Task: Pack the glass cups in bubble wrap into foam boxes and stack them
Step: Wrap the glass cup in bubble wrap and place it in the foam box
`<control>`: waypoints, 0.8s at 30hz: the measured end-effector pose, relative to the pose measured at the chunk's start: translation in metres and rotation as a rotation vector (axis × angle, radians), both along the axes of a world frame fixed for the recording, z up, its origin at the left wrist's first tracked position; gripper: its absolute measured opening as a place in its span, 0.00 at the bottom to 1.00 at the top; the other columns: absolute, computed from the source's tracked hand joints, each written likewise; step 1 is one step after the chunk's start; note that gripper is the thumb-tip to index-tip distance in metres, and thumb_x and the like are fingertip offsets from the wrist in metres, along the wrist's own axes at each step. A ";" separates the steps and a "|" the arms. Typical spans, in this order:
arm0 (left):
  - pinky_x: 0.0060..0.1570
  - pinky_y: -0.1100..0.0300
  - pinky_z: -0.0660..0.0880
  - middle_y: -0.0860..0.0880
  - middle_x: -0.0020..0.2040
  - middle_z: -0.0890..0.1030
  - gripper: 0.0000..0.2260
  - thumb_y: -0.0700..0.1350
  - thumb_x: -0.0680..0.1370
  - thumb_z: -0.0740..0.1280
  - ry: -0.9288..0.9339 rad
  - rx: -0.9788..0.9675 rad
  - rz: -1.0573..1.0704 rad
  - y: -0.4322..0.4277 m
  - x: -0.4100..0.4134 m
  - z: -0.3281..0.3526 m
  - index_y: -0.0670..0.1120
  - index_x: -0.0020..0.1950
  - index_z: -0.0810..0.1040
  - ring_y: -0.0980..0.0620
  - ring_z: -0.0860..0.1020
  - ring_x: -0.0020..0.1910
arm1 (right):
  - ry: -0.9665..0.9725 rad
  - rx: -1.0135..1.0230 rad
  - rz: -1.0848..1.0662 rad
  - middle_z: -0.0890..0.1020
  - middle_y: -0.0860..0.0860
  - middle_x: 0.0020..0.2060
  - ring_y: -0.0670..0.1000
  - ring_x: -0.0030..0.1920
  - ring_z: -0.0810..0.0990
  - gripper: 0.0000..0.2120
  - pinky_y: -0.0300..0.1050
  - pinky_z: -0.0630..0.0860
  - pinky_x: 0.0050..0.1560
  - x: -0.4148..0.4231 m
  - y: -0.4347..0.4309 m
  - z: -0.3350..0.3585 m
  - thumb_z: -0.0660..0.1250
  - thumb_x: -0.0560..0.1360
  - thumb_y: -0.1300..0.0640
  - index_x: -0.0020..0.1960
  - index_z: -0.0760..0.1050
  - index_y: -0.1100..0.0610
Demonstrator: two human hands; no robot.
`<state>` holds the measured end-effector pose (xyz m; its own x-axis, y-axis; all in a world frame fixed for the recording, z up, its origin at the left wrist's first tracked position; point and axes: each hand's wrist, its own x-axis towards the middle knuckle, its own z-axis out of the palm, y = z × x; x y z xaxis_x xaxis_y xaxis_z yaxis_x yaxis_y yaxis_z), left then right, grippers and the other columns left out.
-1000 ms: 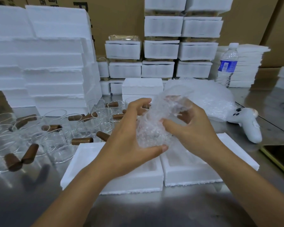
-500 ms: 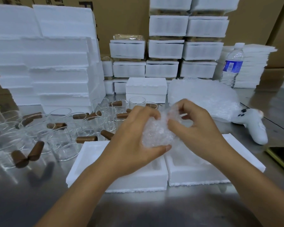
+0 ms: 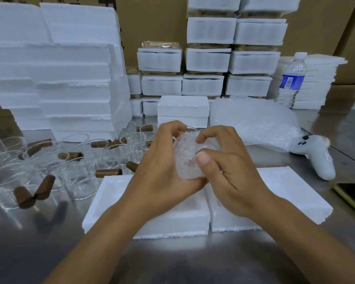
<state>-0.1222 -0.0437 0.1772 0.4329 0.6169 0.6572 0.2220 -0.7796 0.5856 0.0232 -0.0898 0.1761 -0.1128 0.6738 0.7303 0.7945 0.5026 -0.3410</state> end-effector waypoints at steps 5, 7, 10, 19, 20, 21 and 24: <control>0.43 0.74 0.71 0.66 0.56 0.67 0.33 0.57 0.62 0.76 -0.025 -0.005 -0.026 -0.002 0.002 0.000 0.62 0.58 0.59 0.66 0.72 0.53 | 0.168 0.038 0.044 0.73 0.45 0.51 0.45 0.56 0.72 0.18 0.39 0.67 0.57 0.007 -0.002 0.008 0.50 0.80 0.45 0.51 0.78 0.48; 0.46 0.75 0.71 0.73 0.55 0.63 0.32 0.56 0.62 0.75 -0.063 -0.048 -0.041 -0.003 0.002 0.000 0.64 0.57 0.59 0.67 0.70 0.55 | 0.296 0.064 0.012 0.75 0.46 0.51 0.40 0.54 0.74 0.11 0.30 0.68 0.54 0.015 -0.001 0.013 0.56 0.78 0.50 0.57 0.73 0.47; 0.48 0.72 0.73 0.74 0.52 0.62 0.33 0.54 0.62 0.75 -0.159 -0.135 -0.066 -0.003 0.002 0.000 0.64 0.58 0.58 0.67 0.70 0.55 | 0.524 -0.160 0.086 0.79 0.42 0.41 0.40 0.42 0.78 0.07 0.34 0.74 0.45 0.029 0.001 0.021 0.64 0.74 0.51 0.51 0.76 0.48; 0.48 0.78 0.70 0.75 0.54 0.66 0.38 0.55 0.61 0.79 -0.090 -0.313 -0.274 -0.010 0.007 -0.002 0.70 0.61 0.58 0.72 0.72 0.55 | 0.794 -0.463 0.235 0.75 0.45 0.24 0.43 0.27 0.72 0.10 0.37 0.73 0.31 0.063 -0.012 0.027 0.65 0.66 0.48 0.31 0.81 0.52; 0.50 0.77 0.71 0.74 0.54 0.67 0.37 0.55 0.62 0.79 -0.075 -0.319 -0.293 -0.010 0.007 -0.001 0.69 0.62 0.60 0.71 0.73 0.56 | 0.821 -0.443 0.223 0.75 0.45 0.24 0.43 0.26 0.71 0.10 0.36 0.72 0.30 0.069 -0.015 0.026 0.65 0.66 0.49 0.31 0.81 0.52; 0.52 0.73 0.73 0.73 0.53 0.69 0.36 0.56 0.62 0.78 -0.077 -0.325 -0.295 -0.009 0.006 -0.001 0.67 0.62 0.61 0.67 0.75 0.56 | 0.846 -0.417 0.205 0.74 0.46 0.24 0.44 0.25 0.71 0.10 0.35 0.71 0.28 0.074 -0.019 0.024 0.65 0.67 0.50 0.31 0.81 0.53; 0.51 0.66 0.77 0.64 0.52 0.76 0.28 0.55 0.61 0.75 -0.125 -0.352 -0.262 -0.005 0.005 -0.001 0.60 0.58 0.70 0.59 0.80 0.51 | 0.851 -0.368 0.108 0.75 0.47 0.23 0.44 0.24 0.71 0.09 0.34 0.70 0.25 0.089 -0.027 0.017 0.65 0.68 0.55 0.32 0.80 0.55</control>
